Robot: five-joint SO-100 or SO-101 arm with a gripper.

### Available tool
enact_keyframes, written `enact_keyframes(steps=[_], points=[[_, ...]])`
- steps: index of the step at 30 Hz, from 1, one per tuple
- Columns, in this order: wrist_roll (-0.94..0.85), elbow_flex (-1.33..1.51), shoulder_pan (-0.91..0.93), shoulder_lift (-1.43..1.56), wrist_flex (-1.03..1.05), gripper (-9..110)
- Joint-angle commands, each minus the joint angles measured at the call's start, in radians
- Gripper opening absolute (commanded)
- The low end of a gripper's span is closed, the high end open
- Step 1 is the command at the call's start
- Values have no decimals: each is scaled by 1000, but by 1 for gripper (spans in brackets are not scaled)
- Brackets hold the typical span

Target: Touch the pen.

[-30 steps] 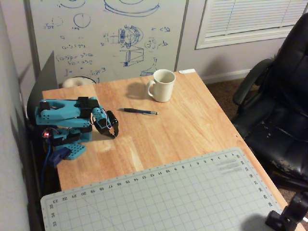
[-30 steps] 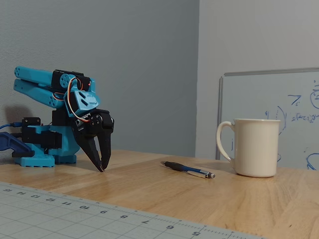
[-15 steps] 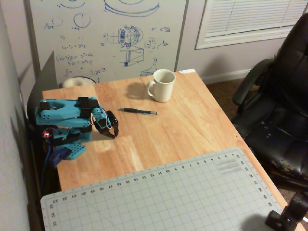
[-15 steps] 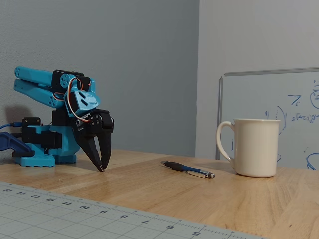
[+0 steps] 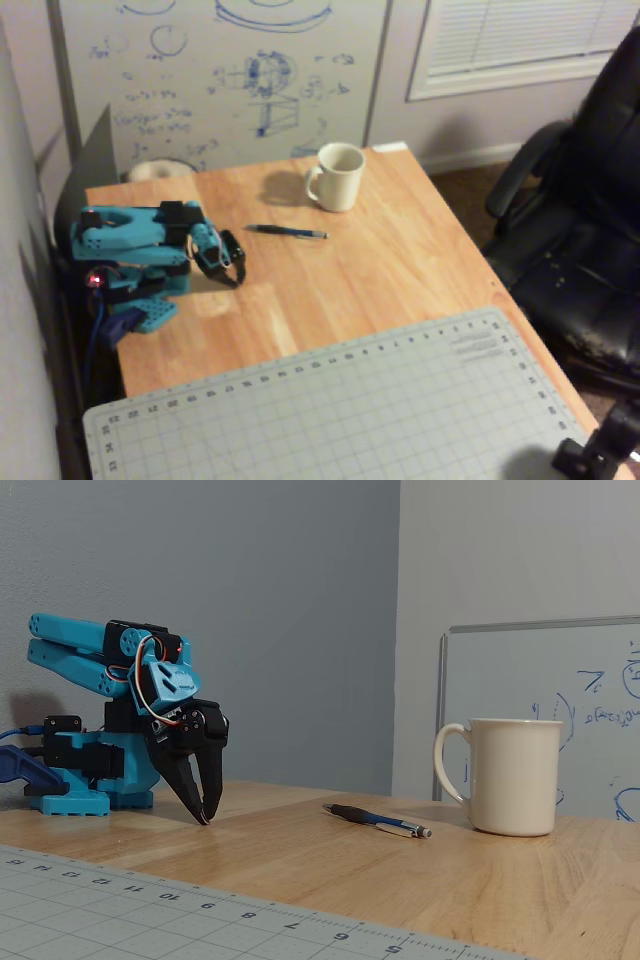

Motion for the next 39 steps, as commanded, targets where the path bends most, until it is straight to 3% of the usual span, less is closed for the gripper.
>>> enact_keyframes(steps=[1,7,18,39], points=[[8,-92,-12,3,9,0],[8,-253,-12,-114,11,0],[-2,-696,-15,-600,8,0],[8,-1560,-238,-1519,9,0]])
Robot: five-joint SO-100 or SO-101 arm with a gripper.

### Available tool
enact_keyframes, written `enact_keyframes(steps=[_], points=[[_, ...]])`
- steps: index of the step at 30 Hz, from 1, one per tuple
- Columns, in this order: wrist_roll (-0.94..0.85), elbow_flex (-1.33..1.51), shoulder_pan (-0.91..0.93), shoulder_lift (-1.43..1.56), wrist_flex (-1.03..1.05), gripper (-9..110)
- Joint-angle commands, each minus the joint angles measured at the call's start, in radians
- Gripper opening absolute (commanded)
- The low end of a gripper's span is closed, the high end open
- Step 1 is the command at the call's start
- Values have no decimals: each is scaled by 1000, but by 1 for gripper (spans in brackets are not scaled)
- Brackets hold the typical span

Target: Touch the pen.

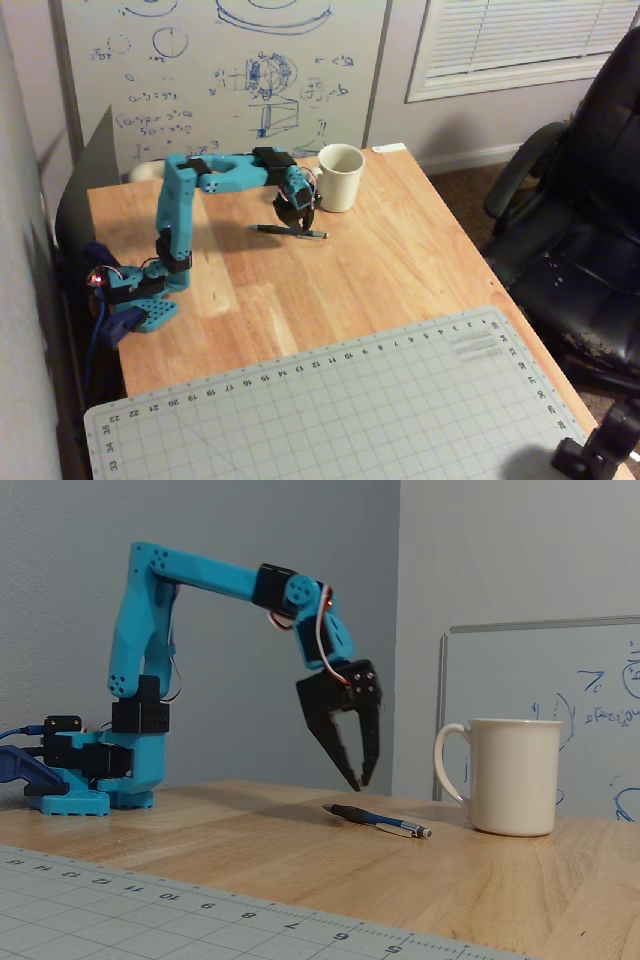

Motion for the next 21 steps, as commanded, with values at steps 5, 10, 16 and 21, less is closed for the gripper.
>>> enact_keyframes(steps=[5,10,16,21], points=[[8,-204,-49,-121,-3,0],[8,-247,-64,-175,-3,0],[8,-253,-63,-206,-8,0],[8,-255,-66,-204,-8,0]])
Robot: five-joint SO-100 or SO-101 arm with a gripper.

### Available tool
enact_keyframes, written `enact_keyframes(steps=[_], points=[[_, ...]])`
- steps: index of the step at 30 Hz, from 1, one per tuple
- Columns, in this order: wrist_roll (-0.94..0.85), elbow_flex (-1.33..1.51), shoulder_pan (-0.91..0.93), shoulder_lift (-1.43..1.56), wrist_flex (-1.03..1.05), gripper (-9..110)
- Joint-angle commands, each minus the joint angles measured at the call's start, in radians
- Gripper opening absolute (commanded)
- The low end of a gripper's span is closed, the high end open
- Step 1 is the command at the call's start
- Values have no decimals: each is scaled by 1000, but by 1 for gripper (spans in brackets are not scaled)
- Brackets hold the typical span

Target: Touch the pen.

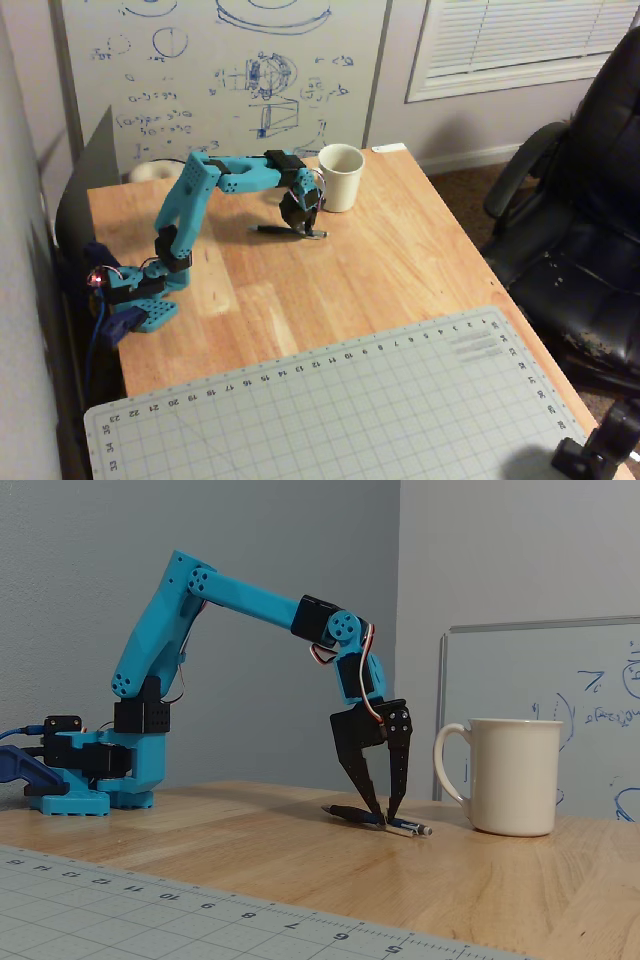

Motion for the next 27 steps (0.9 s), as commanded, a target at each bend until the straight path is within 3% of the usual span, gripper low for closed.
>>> enact_keyframes(steps=[1,27], points=[[8,-75,-11,31,-5,0],[8,-120,-86,31,-3,0]])
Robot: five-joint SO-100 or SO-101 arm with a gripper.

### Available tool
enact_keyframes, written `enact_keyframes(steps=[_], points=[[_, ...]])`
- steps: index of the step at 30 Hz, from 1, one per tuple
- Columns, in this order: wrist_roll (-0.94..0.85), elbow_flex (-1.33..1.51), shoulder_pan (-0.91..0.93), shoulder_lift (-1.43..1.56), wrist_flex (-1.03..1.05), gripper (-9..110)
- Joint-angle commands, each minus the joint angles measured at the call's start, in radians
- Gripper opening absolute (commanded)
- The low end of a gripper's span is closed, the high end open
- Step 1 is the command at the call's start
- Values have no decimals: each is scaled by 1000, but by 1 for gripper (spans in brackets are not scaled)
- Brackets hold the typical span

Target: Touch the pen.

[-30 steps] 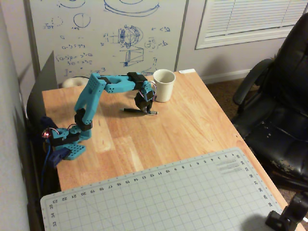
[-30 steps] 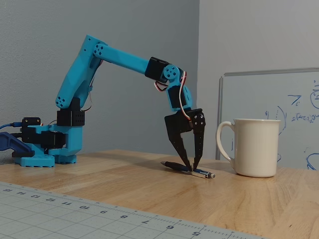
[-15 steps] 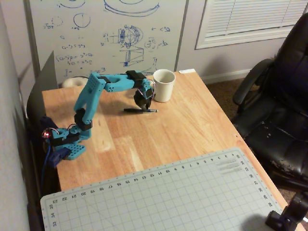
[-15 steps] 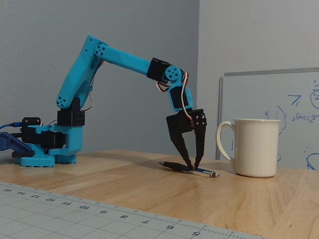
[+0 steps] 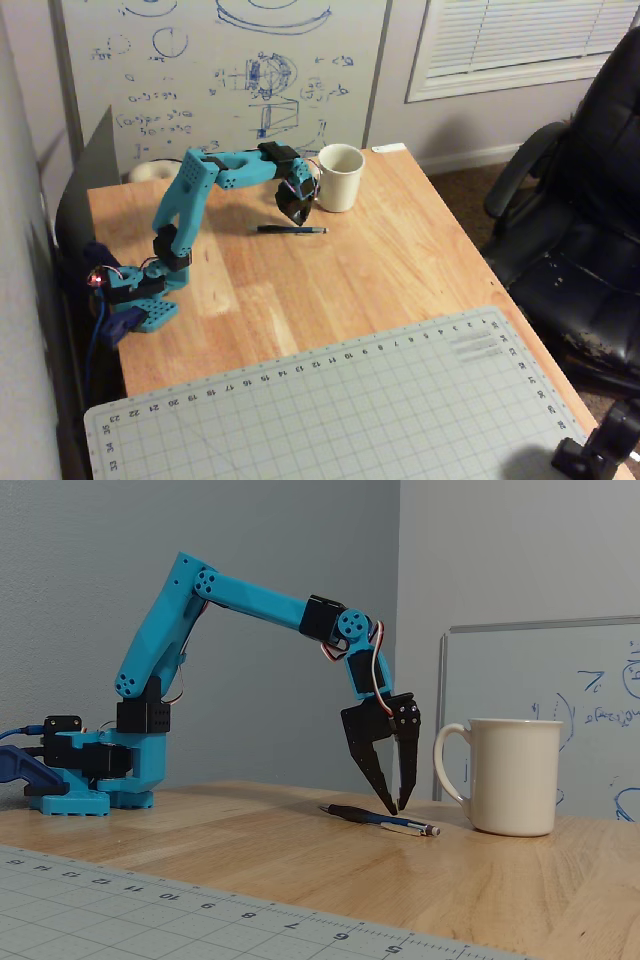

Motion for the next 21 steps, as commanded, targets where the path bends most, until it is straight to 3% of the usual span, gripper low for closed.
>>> enact_keyframes(steps=[1,21], points=[[8,-81,-6,31,-3,0],[8,-81,6,29,-3,0]])
